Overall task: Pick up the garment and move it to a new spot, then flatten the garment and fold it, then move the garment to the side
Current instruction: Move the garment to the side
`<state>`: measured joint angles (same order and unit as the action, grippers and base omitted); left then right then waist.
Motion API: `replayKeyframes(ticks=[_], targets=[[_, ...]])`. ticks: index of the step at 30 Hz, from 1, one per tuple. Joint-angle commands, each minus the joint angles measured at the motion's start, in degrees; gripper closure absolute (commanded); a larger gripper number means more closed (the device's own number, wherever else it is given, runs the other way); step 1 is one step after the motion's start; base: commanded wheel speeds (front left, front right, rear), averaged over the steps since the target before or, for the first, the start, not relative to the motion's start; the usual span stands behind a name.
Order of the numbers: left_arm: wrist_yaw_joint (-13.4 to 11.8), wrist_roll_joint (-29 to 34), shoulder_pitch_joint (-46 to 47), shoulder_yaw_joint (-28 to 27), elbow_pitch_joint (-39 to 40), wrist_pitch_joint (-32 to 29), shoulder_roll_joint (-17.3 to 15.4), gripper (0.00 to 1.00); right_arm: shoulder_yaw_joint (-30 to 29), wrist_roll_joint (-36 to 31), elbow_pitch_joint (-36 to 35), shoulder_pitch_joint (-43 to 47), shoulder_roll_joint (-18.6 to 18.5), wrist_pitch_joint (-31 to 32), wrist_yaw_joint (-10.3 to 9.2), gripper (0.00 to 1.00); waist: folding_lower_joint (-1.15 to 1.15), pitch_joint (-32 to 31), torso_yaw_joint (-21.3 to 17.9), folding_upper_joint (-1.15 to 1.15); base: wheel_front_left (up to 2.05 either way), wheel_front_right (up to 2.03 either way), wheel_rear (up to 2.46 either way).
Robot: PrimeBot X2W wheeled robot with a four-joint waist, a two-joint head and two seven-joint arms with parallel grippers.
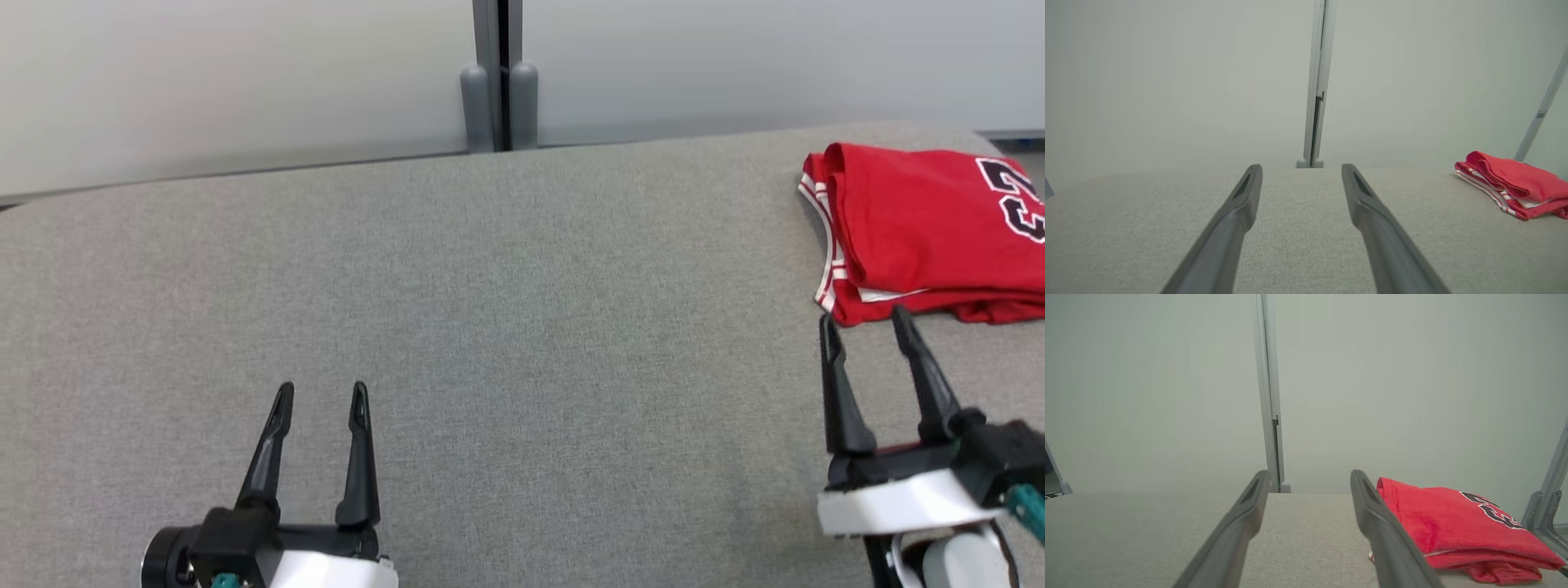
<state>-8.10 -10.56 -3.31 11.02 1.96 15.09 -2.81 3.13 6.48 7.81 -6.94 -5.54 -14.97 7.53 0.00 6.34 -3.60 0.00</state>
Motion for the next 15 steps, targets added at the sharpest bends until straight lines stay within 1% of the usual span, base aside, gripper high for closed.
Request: replayKeyframes(ticks=[1,9,13,15], targets=[[0.14,0.36,-0.68,-0.20,0.21,0.03,-0.20,0.00,0.07,-0.14,-0.39,1.04,0.14,-0.22,-0.10,0.00,0.00,-1.41,0.11,0.00,0.00,0.00,0.00],[0.44,1.70,-5.60,1.14,0.12,0.03,-0.21,0.00,0.99,-0.50,-3.98,9.60,1.47,-0.22,-0.09,0.00,0.00,-5.97,1.02,0.00,0.00,0.00,0.00],[0.48,1.39,-6.90,1.47,-0.12,0.03,-0.20,0.00,1.12,-0.27,-3.87,11.26,1.73,-0.22,-0.09,0.00,0.00,-7.15,0.94,0.00,0.00,0.00,0.00],[0.08,1.24,-7.70,1.25,0.20,0.04,-0.20,0.00,2.46,0.55,-3.68,11.79,1.55,-0.22,-0.09,0.00,0.00,-7.71,0.89,0.00,0.00,0.00,0.00]])
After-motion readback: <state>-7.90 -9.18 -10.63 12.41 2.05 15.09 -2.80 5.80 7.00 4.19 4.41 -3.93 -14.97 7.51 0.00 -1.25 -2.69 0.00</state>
